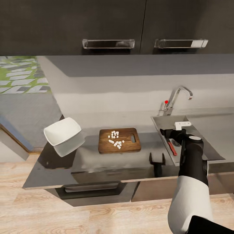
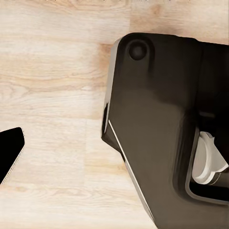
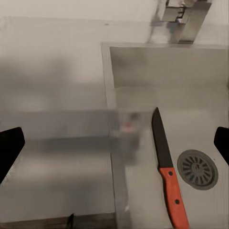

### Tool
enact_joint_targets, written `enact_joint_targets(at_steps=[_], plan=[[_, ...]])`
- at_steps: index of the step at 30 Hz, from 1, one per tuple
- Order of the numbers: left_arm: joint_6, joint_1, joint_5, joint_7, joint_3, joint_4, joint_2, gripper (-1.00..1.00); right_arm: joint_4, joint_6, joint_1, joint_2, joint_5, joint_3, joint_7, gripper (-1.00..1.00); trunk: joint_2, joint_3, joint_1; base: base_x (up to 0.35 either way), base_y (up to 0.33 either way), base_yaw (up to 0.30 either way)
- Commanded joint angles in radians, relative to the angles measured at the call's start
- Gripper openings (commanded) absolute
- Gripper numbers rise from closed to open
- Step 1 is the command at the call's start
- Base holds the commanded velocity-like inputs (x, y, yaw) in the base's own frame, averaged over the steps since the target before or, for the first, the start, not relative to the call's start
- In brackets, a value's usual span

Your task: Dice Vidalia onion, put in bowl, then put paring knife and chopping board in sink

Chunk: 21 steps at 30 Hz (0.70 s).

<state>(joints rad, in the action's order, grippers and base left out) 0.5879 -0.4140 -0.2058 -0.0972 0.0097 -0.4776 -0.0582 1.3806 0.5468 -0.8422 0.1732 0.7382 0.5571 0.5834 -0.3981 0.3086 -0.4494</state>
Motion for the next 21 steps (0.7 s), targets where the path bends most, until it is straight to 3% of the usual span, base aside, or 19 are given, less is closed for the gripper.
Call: enact_joint_targets(at_steps=[1, 15, 21], plan=[[0.0, 0.0, -0.01, -0.01, 0.001, -0.001, 0.0, 1.0, 0.002, 0.001, -0.001, 0.001, 0.01, 0.003, 0.01, 1.0, -0.002, 0.002, -0.001, 0.0, 0.28, 0.0], [0.0, 0.0, -0.01, -0.01, 0.001, -0.001, 0.0, 1.0, -0.001, 0.002, -0.001, 0.001, 0.009, 0.003, 0.01, 1.0, -0.002, 0.002, -0.001, 0.0, 0.273, 0.0], [0.0, 0.0, -0.01, -0.01, 0.001, -0.001, 0.0, 1.0, -0.002, 0.002, -0.001, 0.001, 0.008, 0.003, 0.01, 1.0, -0.002, 0.002, -0.001, 0.0, 0.074, 0.0]])
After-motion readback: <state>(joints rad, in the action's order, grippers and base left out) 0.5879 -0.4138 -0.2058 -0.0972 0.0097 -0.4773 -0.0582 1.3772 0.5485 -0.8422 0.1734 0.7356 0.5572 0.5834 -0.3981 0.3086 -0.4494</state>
